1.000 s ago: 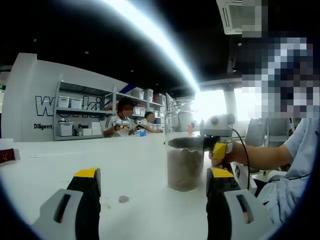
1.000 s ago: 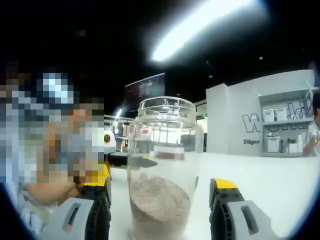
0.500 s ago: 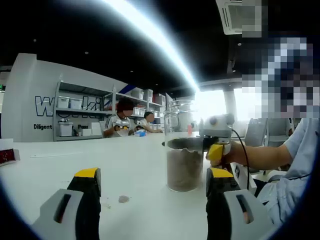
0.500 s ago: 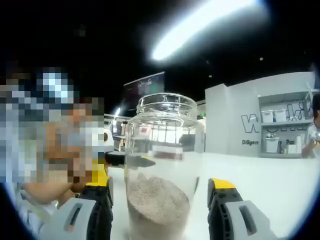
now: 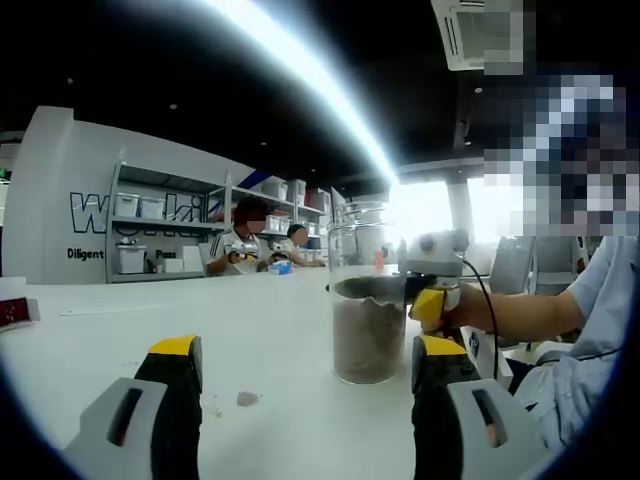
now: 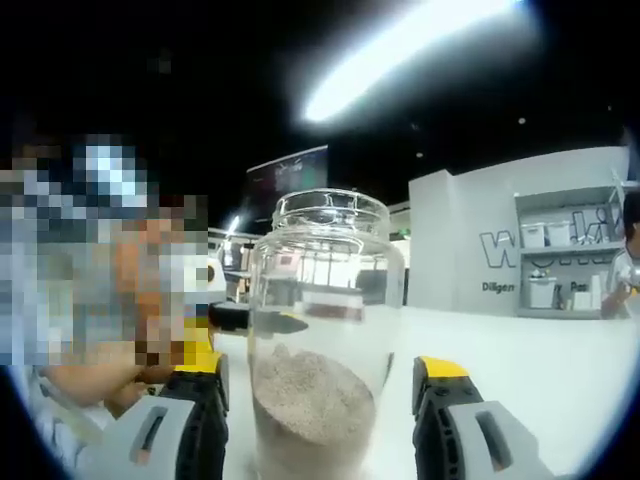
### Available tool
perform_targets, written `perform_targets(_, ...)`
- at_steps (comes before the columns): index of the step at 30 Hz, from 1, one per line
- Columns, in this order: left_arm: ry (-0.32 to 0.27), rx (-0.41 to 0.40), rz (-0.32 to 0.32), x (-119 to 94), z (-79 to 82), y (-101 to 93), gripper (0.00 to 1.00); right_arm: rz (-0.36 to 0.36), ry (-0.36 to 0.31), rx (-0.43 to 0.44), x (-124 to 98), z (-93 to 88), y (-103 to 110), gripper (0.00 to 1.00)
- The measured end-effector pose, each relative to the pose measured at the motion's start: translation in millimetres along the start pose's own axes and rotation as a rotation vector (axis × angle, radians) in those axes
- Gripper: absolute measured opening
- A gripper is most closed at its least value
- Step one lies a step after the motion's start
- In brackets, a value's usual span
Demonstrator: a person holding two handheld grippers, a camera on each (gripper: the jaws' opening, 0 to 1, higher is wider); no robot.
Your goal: Tear open the coffee pouch, take out the coffee, and pour the coffee from the pouch into the cup
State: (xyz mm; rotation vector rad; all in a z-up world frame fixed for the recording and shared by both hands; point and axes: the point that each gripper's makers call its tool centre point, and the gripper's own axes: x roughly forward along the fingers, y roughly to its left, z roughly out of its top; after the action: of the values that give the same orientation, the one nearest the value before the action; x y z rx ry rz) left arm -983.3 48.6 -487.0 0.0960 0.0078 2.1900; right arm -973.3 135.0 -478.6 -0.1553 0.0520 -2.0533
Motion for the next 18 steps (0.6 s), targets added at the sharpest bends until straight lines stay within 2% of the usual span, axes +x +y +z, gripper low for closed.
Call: perform_targets(18,-0.001,0.001,-0.002,-0.1,0.0,-0.8,0.87,0.000,0.003,-0.010,-1.8,-1.5,0.1,0.71)
